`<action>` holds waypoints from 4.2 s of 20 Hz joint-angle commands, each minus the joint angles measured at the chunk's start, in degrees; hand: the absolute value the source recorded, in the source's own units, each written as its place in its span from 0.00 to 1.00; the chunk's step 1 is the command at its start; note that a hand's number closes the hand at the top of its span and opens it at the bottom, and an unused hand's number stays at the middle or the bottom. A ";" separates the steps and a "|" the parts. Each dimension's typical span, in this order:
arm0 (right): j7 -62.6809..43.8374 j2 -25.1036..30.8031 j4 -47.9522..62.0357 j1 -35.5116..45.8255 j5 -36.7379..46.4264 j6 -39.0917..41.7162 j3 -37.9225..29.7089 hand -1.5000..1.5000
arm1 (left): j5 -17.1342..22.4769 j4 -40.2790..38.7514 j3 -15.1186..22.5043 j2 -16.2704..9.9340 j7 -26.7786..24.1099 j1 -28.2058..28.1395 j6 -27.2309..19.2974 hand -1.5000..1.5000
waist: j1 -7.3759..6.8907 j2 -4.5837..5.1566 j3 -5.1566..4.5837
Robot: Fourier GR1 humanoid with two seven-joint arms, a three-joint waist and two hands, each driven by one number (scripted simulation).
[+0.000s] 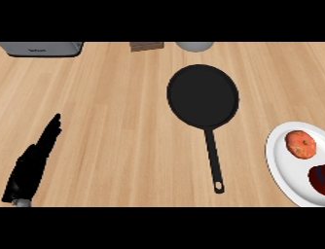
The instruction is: Pick the squash from the plate and place it in the pan
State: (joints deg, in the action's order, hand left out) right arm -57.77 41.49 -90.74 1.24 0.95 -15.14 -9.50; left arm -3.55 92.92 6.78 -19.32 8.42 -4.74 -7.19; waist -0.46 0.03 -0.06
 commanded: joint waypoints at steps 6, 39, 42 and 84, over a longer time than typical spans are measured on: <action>-3.42 -0.59 14.63 11.85 -2.79 9.90 3.05 0.00 | -1.80 2.18 0.49 0.91 -0.77 -3.09 0.96 0.50 | -0.67 0.07 0.08; -11.57 -7.48 34.07 23.82 -2.47 20.48 13.14 0.00 | -4.26 -1.72 -3.46 3.88 0.02 0.63 3.40 0.50 | 0.52 -0.08 0.02; -10.97 -8.04 37.95 25.60 -2.50 21.16 11.61 0.00 | -4.40 1.02 -2.84 5.42 2.72 1.86 2.99 0.50 | 0.19 -0.04 0.05; 55.81 3.68 34.95 29.08 27.35 21.70 23.34 1.00 | -6.56 0.25 -5.96 7.53 0.25 1.11 7.54 0.50 | -1.26 0.44 0.39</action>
State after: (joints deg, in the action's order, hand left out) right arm -14.60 40.80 -54.20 28.68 24.75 12.13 13.97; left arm -10.38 92.86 1.02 -11.69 8.03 -3.53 0.14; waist -2.09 0.58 0.21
